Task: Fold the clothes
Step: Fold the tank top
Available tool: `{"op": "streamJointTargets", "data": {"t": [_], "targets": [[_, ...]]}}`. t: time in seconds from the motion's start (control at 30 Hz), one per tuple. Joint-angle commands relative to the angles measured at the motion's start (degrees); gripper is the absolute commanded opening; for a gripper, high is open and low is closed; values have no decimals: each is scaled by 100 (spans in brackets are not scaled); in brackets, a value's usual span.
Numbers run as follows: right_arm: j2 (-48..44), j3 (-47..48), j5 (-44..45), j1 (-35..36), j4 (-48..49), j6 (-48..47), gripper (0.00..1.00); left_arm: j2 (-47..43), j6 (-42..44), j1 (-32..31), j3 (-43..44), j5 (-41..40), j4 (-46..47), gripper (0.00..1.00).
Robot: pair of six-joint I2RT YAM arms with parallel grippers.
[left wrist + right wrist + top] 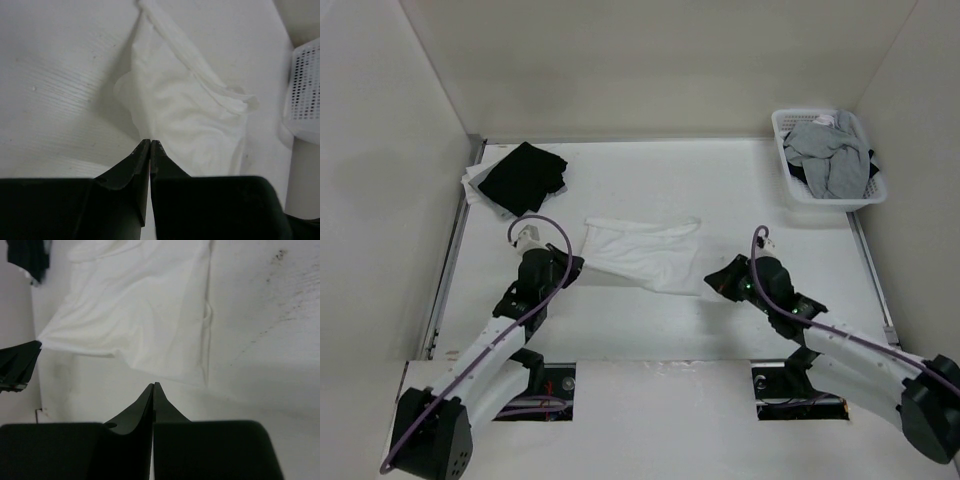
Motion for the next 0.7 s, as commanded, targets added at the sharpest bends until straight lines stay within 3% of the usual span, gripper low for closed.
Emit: {"op": "streamJointTargets", "data": {"t": [0.0,0.1,0.2,0.3,0.5,0.67], "targets": [[-611,239,428,136,-934,-135,2,-470,203,18,344,-88,-557,2],[-937,151,552,198,-1217,-91,12,-612,203,36,292,-88,-645,2],[-500,125,412,285,-1060,-126,38,-481,168,45,169,-79,-523,2],[168,203,288,584,-472,-240,46,-375,124,36,63,-53,-382,2],[1258,327,165,515,250,-267,46,-489,186,185,-25,9,-426,2],[1909,318,42,374,645,-240,38,-507,203,361,-113,193,-391,2]]}}
